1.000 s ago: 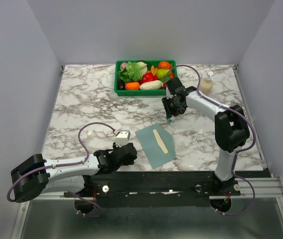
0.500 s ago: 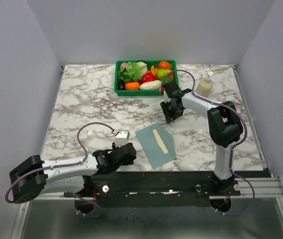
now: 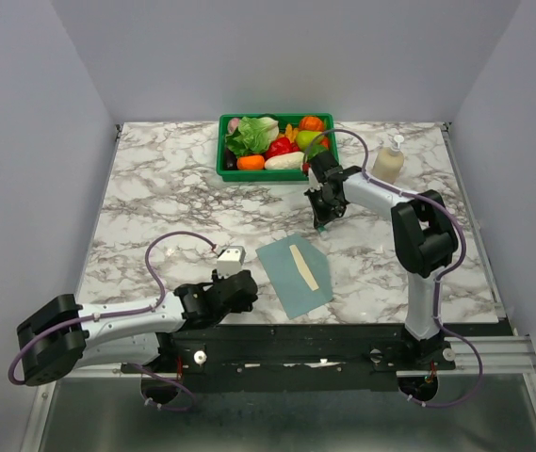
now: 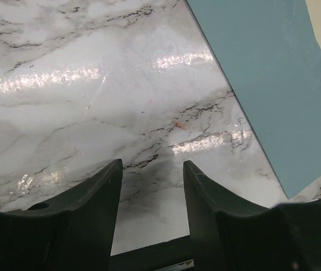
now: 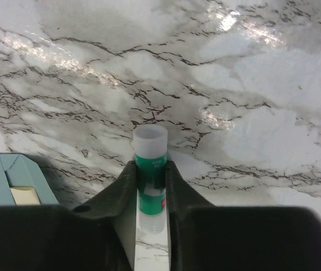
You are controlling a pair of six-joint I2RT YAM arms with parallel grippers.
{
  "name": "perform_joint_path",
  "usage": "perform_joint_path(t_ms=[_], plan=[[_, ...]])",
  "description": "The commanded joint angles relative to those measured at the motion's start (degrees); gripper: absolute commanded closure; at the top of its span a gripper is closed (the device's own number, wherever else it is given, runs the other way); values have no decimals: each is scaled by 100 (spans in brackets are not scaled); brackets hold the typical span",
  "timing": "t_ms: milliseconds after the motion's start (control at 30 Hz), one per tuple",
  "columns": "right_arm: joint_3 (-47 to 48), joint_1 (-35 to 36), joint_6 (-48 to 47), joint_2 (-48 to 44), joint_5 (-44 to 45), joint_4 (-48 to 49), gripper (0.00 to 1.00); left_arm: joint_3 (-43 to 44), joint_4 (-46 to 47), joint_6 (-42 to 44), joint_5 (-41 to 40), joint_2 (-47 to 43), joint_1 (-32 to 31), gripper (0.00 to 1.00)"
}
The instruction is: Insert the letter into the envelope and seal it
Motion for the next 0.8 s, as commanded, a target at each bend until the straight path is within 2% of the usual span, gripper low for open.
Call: perform_joint_path(t_ms=[0, 133, 267, 333, 367, 433, 467, 500, 533, 567, 600, 700, 767], plan=[[-38, 35, 22, 228, -331, 8, 99, -55, -139, -26, -240, -156, 18, 44], [-283, 35, 268, -289, -700, 253, 99, 94, -323, 0, -266, -279, 18, 44], [-494, 35, 655, -1220, -814, 526, 99, 515, -762, 167, -485, -542, 18, 43], [-774, 35, 927, -1827, -1016, 824, 99, 867, -1008, 255, -600, -761, 18, 39], [-959, 35, 1032, -2029, -1591, 1008, 99, 964, -975, 360, -609, -850, 26, 34], [-1415, 35, 1497, -2627, -2454, 2052, 99, 1157, -442, 869, -364, -1191, 26, 26], [-2001, 53, 1743, -2803, -3250, 2508, 99, 1184, -160, 1018, -241, -1315, 26, 20], [-2259, 44, 2311, -2979, -3545, 3435, 99, 1228, 121, 1307, 47, -1429, 26, 16], [-2549, 44, 2586, -3267, -3775, 3923, 99, 1246, 620, 1388, 181, -1639, 26, 14], [-2952, 53, 2833, -3427, -4012, 4311, 99, 1263, 843, 1493, 304, -1720, 26, 6], [-3156, 53, 3261, -3568, -4040, 4950, 99, 1342, 1010, 1564, 375, -1782, 26, 4], [-3500, 70, 3721, -3999, -4181, 5578, 99, 1543, 1214, 1731, 454, -1835, 26, 3], [-3501, 97, 3802, -4210, -4277, 5615, 99, 1658, 1197, 1828, 481, -1721, 26, 3]])
